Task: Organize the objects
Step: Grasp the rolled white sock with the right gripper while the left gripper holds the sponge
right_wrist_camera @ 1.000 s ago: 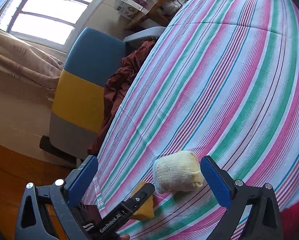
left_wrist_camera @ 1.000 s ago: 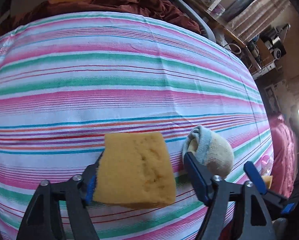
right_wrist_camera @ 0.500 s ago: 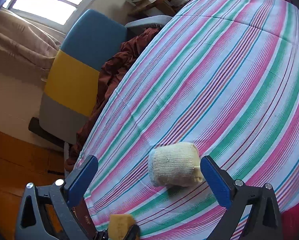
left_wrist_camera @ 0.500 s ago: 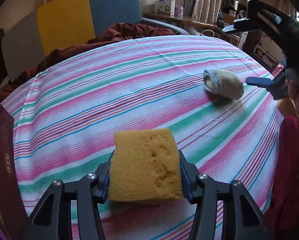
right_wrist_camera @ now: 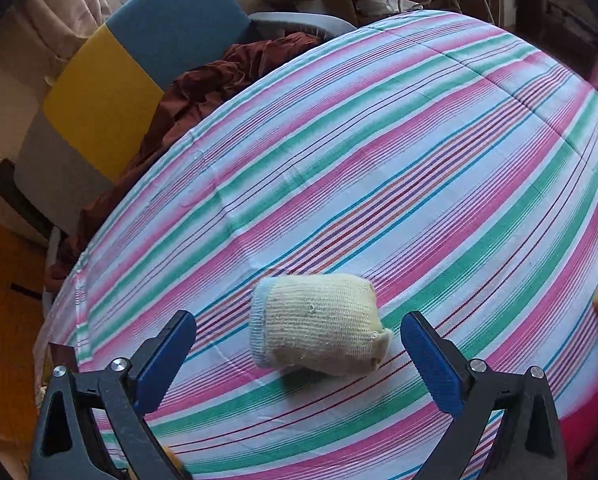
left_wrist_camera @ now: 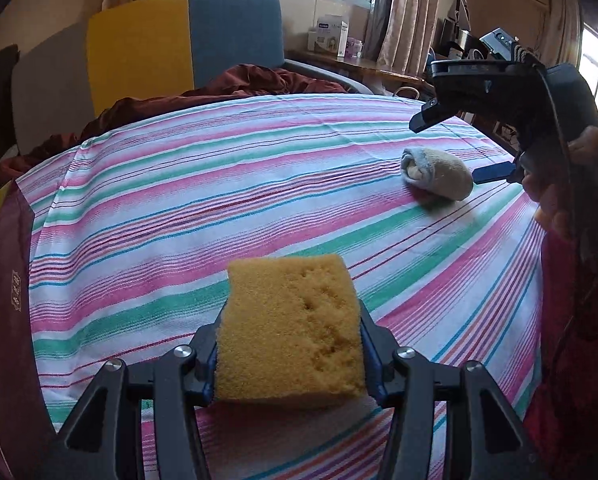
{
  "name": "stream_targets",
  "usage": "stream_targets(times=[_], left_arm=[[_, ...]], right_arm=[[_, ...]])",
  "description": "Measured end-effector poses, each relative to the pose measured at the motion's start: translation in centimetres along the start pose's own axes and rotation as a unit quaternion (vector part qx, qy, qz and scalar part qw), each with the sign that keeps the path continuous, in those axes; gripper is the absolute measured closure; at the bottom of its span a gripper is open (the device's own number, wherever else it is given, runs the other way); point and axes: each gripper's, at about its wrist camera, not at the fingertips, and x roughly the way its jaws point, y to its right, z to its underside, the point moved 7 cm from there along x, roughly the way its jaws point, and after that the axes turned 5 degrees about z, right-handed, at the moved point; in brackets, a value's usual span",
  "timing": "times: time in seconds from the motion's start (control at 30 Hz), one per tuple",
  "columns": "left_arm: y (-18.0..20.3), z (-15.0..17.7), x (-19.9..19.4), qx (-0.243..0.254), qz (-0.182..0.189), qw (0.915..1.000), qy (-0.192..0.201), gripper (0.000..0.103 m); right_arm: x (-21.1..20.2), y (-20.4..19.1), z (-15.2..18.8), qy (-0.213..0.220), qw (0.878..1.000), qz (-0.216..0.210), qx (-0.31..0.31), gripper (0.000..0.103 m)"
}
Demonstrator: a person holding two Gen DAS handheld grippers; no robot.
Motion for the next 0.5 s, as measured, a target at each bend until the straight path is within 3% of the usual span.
stream_targets(times=[0.27, 0.3, 0.33, 0.43, 0.5], left_arm=[[-0.2, 0.3, -0.3, -0.011, 0.013, 0.9998, 0.008, 0.048], [-0.3, 0.3, -0.3, -0.011, 0.013, 0.9998, 0.009, 0.048], [-0.2, 0.3, -0.3, -0.011, 0.013, 0.9998, 0.01, 0.048], [-0.3, 0.4, -0.4, -0.012, 0.015, 0.9997, 0.011, 0.048], [-0.3, 0.4, -0.3, -0.011, 0.015, 0.9998, 0.012, 0.048]], right_arm=[[1.8, -0.6, 0.4, -0.018, 0.996, 0.061, -0.065, 0.002], [2.0, -0.6, 0.5, -0.02, 0.994, 0.073, -0.075, 0.023], [2.0, -0.7, 0.6, -0.019, 0.993, 0.081, -0.084, 0.034], [1.1, -2.8, 1.0, -0.009, 0.993, 0.018, -0.116, 0.035], [1.0, -4.7, 1.7, -0.008, 0.988, 0.003, -0.153, 0.035]])
